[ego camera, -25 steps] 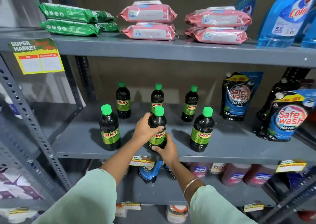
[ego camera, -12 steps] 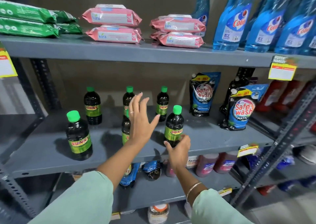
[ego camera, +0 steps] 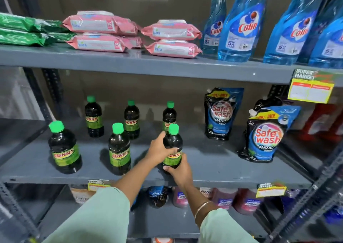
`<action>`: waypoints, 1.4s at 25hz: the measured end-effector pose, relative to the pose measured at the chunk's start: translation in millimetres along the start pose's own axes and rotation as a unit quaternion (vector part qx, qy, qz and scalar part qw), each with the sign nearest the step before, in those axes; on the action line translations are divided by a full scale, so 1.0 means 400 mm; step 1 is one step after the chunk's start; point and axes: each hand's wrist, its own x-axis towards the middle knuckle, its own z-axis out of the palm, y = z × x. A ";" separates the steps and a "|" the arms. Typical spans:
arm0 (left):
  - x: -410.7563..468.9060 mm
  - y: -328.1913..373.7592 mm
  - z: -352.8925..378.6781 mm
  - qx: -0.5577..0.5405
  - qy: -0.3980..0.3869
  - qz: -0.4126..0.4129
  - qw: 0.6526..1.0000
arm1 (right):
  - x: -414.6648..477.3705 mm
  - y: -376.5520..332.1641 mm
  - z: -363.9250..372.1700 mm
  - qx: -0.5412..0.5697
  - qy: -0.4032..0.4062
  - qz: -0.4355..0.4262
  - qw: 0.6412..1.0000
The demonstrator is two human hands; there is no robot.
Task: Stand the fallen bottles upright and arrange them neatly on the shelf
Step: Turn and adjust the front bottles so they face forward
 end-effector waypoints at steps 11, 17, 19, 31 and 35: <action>-0.024 0.031 0.030 -0.025 0.000 0.000 1.000 | -0.010 0.032 -0.056 0.011 -0.012 -0.031 0.999; -0.038 0.013 0.007 -0.005 0.014 -0.006 1.000 | -0.027 0.007 -0.044 0.010 -0.038 -0.031 0.999; -0.042 0.007 -0.003 -0.011 0.011 -0.009 1.000 | -0.033 -0.004 -0.034 0.008 -0.038 -0.027 0.999; -0.044 0.005 -0.012 0.021 -0.027 -0.042 0.999 | -0.039 -0.031 -0.019 -0.087 -0.043 0.012 0.995; -0.034 0.011 -0.015 0.020 -0.028 -0.041 0.999 | -0.027 -0.033 -0.015 -0.096 -0.037 0.024 0.994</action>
